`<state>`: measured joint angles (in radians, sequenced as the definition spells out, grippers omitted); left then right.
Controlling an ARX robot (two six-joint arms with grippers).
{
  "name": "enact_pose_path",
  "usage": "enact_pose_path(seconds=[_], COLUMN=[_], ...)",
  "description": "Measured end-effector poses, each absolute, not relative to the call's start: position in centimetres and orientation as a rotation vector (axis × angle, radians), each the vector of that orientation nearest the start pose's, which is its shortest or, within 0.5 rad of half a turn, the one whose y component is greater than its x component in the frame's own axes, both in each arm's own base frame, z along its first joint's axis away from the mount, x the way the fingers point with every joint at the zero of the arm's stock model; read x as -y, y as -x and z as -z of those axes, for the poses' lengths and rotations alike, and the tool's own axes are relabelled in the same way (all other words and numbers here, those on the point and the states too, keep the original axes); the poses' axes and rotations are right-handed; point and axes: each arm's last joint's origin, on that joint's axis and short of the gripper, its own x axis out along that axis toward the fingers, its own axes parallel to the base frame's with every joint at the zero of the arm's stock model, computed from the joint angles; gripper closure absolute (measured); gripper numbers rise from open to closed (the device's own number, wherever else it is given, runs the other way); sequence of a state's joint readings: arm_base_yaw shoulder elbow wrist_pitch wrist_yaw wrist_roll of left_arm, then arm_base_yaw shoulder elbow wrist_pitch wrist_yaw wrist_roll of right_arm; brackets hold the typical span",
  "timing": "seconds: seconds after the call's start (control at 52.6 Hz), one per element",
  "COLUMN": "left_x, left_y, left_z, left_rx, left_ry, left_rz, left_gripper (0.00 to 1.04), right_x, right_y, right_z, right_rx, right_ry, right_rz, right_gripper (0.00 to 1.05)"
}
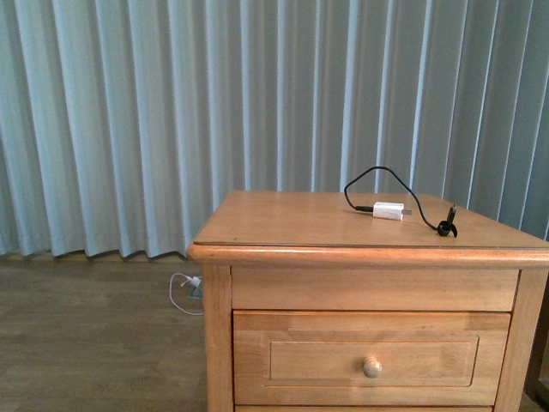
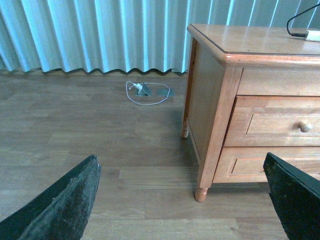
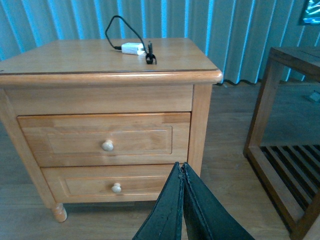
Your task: Place pink marker in drawer with both arms
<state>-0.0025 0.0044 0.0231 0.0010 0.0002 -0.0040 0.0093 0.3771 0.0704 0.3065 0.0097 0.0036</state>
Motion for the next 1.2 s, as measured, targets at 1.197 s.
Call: enact_pose_path(seconds=[1.197], left_x=[0.0], left_y=[-9.7], left_z=[-17.1], left_rx=[0.019], left_ry=[0.004], left_rz=[0.002], left_gripper=[0.06], right_x=[0.0], right_y=[-9.8], right_z=[-16.5], right_rx=[0.003], right_ry=[-0.002], right_rz=[-0.001], right_gripper=[0.86])
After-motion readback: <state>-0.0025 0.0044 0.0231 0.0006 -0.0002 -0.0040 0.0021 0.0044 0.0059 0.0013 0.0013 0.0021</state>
